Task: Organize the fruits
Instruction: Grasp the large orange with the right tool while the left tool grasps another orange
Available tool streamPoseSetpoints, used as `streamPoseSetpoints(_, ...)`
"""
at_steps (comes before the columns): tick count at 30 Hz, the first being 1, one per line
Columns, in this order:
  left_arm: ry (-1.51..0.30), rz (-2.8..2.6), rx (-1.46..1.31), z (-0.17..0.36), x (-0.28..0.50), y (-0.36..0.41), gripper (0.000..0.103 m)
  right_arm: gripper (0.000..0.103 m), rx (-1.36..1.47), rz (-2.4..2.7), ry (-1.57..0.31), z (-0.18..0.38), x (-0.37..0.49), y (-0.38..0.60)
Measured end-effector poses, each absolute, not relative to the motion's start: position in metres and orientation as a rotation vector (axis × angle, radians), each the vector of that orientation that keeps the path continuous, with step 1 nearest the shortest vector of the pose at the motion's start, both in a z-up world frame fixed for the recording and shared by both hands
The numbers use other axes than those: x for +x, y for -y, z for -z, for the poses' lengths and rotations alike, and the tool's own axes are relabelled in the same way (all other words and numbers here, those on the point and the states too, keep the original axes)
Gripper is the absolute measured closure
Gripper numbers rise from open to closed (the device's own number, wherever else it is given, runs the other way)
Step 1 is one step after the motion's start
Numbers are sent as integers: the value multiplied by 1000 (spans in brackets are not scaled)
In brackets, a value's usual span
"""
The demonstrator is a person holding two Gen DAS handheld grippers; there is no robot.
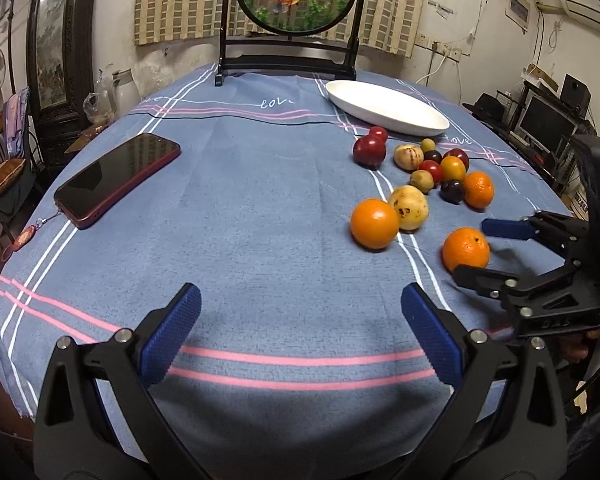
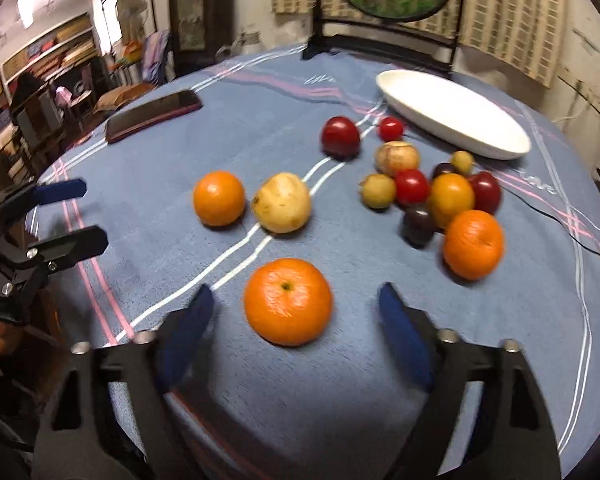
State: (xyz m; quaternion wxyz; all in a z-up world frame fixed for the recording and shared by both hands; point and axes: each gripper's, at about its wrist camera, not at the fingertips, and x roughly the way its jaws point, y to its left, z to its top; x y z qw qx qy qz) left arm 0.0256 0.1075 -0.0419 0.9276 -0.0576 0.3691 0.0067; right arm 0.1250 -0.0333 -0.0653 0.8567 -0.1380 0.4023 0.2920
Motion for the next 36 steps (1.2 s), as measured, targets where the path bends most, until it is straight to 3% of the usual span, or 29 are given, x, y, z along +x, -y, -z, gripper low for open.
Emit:
streamPoseSetpoints(2,-759,-6,-113,44,28,-107,2,33,-289,-622,-878,70,130,30)
streamPoseSetpoints(6,-770,13,-102,44,39,-104,2,58,-284,-641,-895,72,131,35)
streamPoseSetpoints(13,-769,141,-56,41,73,-79,4,59,-138,-643,-884,69,145,76)
streamPoseSetpoints(16,-793,181,-15,45,89,-67,19,58,-51,-645,-909,71,151,91)
streamPoseSetpoints(18,-822,190,-1,50,100,-63,35,58,-5,-662,-926,74,153,96)
streamPoseSetpoints(20,-854,196,-7,53,110,-62,40,58,-1,-674,-925,74,152,97)
streamPoseSetpoints(25,-867,189,-21,55,116,-65,42,58,12,-714,-929,72,151,97)
streamPoseSetpoints(29,-898,202,-46,61,119,-68,59,57,35,-727,-932,71,150,101)
streamPoseSetpoints(36,-911,212,-35,64,118,-65,64,57,34,-744,-920,70,150,101)
